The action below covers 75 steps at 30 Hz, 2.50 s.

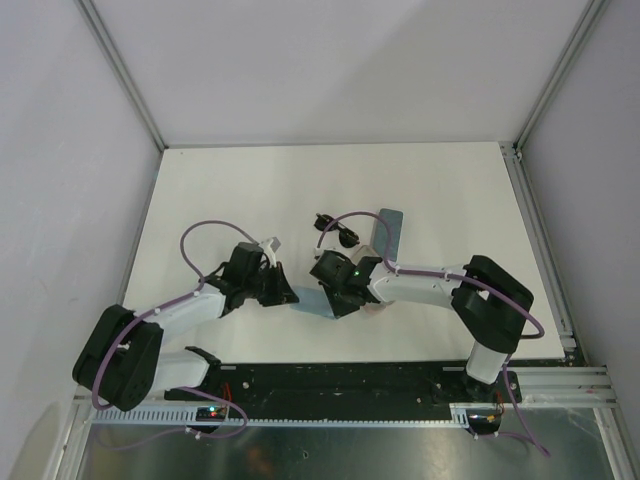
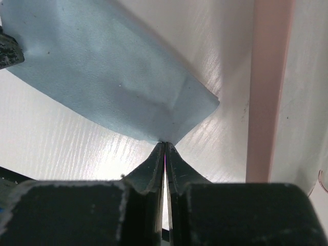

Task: Organize the sunglasses
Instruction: Fold the glasses cleaning cloth at the center of the board, then pick up the folded cleaning cloth from the sunglasses case.

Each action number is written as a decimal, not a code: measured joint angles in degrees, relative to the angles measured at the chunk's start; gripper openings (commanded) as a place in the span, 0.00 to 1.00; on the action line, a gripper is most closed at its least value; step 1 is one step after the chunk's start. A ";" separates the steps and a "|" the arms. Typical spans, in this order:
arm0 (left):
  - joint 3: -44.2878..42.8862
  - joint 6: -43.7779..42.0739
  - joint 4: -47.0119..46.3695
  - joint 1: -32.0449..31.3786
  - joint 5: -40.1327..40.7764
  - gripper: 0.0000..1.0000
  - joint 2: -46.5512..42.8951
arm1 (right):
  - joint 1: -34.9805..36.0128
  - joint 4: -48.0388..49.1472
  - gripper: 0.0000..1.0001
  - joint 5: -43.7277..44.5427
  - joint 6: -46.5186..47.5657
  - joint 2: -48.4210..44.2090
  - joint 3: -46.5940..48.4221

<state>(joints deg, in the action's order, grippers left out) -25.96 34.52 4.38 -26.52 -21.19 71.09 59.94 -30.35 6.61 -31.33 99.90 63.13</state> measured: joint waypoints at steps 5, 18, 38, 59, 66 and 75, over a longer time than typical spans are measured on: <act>0.13 0.00 0.22 -0.15 0.09 0.48 -0.24 | 0.11 0.07 0.25 0.04 -0.17 0.09 -0.02; -4.35 -2.47 9.03 -0.31 7.15 0.62 -5.68 | -1.60 -0.04 0.32 1.22 -0.17 -3.06 -0.11; -10.54 -9.64 9.09 -0.37 10.56 0.44 7.43 | -5.99 2.99 0.29 0.92 0.35 1.27 -0.13; -11.08 -10.97 4.72 -0.68 9.70 0.43 11.98 | -6.19 5.18 0.09 1.97 2.95 2.91 0.00; -12.72 -11.17 2.93 -1.01 8.28 0.27 14.88 | -6.19 5.27 0.06 1.92 2.95 2.91 0.00; -13.22 -11.82 1.40 -1.42 5.11 0.00 17.25 | -6.19 5.29 0.05 1.90 2.93 2.91 0.00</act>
<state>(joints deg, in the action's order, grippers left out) -39.18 22.70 5.78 -27.94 -16.08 88.33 53.76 -25.06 8.51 -28.40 102.80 63.13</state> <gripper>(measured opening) 0.019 0.054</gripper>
